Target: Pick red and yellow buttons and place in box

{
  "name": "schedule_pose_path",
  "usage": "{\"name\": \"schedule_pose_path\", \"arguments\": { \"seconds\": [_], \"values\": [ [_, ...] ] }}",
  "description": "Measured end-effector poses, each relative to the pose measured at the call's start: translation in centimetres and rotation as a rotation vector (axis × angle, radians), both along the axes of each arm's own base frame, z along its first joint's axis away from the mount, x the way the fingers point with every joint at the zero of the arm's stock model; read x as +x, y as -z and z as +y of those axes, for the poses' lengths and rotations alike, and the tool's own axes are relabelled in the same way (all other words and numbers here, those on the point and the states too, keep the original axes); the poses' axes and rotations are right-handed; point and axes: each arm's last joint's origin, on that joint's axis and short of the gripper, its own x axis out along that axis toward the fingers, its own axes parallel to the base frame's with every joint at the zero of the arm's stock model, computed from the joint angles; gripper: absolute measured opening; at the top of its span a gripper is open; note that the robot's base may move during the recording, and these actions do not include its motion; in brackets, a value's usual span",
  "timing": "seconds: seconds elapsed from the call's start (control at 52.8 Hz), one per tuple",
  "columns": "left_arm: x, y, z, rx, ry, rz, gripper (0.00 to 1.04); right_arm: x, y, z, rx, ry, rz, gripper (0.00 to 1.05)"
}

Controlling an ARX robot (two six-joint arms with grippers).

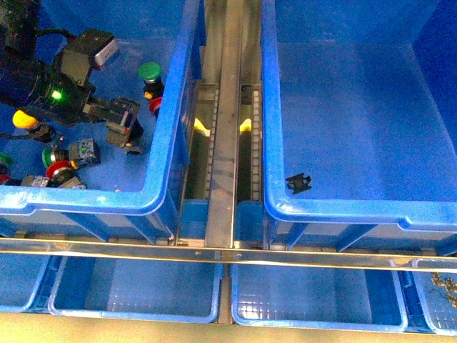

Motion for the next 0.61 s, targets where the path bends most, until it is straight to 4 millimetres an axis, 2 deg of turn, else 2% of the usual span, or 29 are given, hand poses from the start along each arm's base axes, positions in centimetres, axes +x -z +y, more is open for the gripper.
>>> {"name": "schedule_pose_path", "arguments": {
  "seconds": [0.341, 0.36, 0.606],
  "values": [
    [0.6, 0.4, -0.4, -0.013, -0.003, 0.004, 0.96, 0.0, 0.0, 0.0, 0.000, 0.000, 0.000, 0.98],
    [0.6, 0.7, -0.3, -0.014, -0.007, 0.015, 0.75, 0.0, 0.0, 0.0, 0.000, 0.000, 0.000, 0.98],
    [0.6, 1.1, 0.3, -0.017, -0.024, 0.028, 0.37, 0.0, 0.0, 0.0, 0.000, 0.000, 0.000, 0.98]
  ]
}}
